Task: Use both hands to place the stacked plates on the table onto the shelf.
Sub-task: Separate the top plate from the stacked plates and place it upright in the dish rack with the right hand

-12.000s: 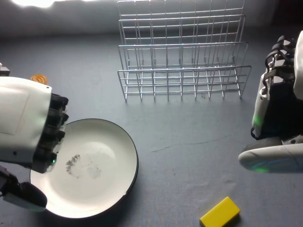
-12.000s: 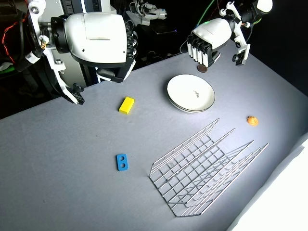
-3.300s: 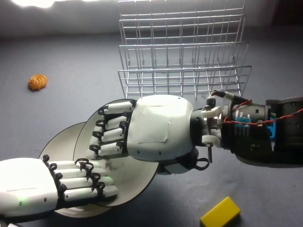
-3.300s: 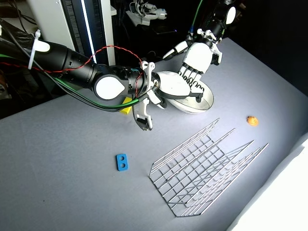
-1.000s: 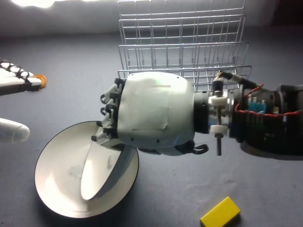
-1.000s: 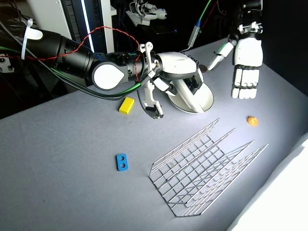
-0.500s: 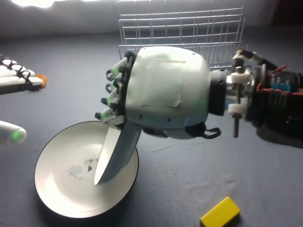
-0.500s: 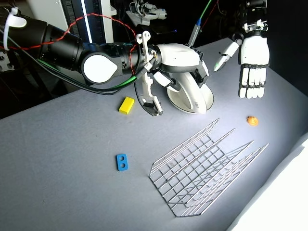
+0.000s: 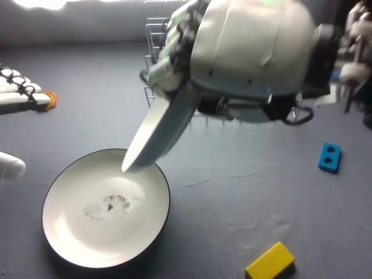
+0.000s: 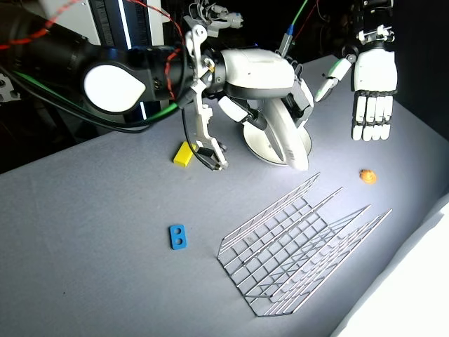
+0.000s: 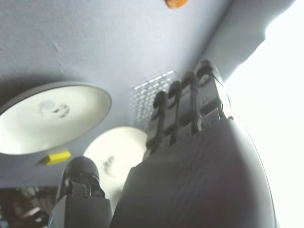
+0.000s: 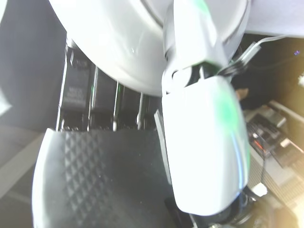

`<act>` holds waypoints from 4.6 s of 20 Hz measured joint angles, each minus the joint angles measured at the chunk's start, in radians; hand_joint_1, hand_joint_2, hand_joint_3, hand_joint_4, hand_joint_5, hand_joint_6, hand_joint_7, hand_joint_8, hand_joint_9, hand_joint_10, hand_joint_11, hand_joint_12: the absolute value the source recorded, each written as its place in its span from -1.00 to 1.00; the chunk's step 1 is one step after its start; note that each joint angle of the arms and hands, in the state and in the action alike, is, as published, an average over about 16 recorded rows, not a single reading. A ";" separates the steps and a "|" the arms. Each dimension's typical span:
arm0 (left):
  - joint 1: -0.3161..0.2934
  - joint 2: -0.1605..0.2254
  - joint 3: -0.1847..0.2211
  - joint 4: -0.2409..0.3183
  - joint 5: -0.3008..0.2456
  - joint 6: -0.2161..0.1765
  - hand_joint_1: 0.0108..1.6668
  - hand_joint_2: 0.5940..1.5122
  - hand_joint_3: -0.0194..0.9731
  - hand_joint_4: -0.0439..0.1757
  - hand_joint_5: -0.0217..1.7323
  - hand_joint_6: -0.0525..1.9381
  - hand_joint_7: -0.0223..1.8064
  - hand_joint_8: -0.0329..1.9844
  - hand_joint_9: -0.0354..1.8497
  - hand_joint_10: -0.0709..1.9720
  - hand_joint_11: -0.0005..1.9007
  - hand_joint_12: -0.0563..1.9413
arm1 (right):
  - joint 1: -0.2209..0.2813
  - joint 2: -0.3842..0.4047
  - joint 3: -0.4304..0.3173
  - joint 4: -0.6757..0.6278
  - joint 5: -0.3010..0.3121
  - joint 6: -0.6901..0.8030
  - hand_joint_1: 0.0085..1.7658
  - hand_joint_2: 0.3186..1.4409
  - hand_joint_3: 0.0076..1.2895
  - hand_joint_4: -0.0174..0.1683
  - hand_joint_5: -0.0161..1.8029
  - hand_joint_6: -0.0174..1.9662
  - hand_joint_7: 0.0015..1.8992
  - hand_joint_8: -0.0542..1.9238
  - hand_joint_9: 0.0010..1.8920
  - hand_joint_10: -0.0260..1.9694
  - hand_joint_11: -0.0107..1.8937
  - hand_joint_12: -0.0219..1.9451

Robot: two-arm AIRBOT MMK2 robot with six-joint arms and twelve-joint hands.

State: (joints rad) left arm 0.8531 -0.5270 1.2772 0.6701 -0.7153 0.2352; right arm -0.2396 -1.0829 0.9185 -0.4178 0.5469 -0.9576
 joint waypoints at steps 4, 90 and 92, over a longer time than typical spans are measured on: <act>0.007 0.003 0.009 0.073 -0.064 0.000 -1.00 0.08 -0.92 -0.56 -0.90 -0.93 -0.94 -0.95 -0.94 -0.92 -0.98 -0.94 | 0.036 0.052 -0.017 0.033 0.008 0.023 0.52 0.20 -0.99 -0.80 -0.04 0.18 0.04 0.02 -0.01 0.14 -0.16 0.21; 0.233 0.000 -0.181 0.272 -0.124 0.011 -0.99 0.11 -0.92 -0.62 -0.92 -0.94 -0.95 -0.95 -0.94 -0.92 -0.98 -0.94 | 0.018 -0.178 0.504 0.800 -0.270 0.232 0.48 0.29 -0.99 -0.90 -0.14 0.24 -0.05 0.03 -0.06 0.00 -0.19 0.27; 0.230 0.002 -0.175 0.257 -0.134 0.013 -0.99 0.11 -0.93 -0.60 -0.92 -0.94 -0.95 -0.95 -0.94 -0.92 -0.99 -0.94 | 0.018 -0.177 0.503 0.798 -0.270 0.233 0.44 0.33 -0.99 -0.89 -0.16 0.15 -0.06 -0.08 -0.06 -0.10 -0.21 0.27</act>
State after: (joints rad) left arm 1.0829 -0.5252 1.1022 0.9270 -0.8491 0.2484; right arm -0.2216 -1.2596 1.4216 0.3802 0.2771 -0.7245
